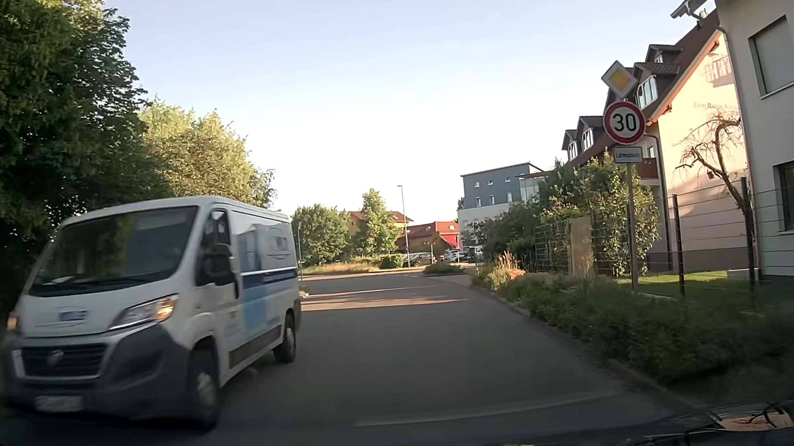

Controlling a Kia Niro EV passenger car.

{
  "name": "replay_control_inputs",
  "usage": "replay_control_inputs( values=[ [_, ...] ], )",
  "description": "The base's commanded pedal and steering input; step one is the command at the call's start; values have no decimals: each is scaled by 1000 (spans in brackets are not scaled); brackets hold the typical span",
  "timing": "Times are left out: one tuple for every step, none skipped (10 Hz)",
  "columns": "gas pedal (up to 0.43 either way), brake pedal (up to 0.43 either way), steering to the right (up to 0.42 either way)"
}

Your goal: Follow the waypoints while adhering to traffic rules and regulations

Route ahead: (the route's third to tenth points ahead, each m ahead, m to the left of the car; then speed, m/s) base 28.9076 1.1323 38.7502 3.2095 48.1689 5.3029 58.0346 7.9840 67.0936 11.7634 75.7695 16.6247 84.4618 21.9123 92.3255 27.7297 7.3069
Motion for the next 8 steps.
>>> replay_control_inputs(
  values=[
    [47, 0, 12],
    [47, 0, 12],
    [59, 0, 12],
    [59, 0, 13],
    [67, 0, 12],
    [79, 0, 12],
    [79, 0, 11],
    [79, 0, 11]
  ],
)
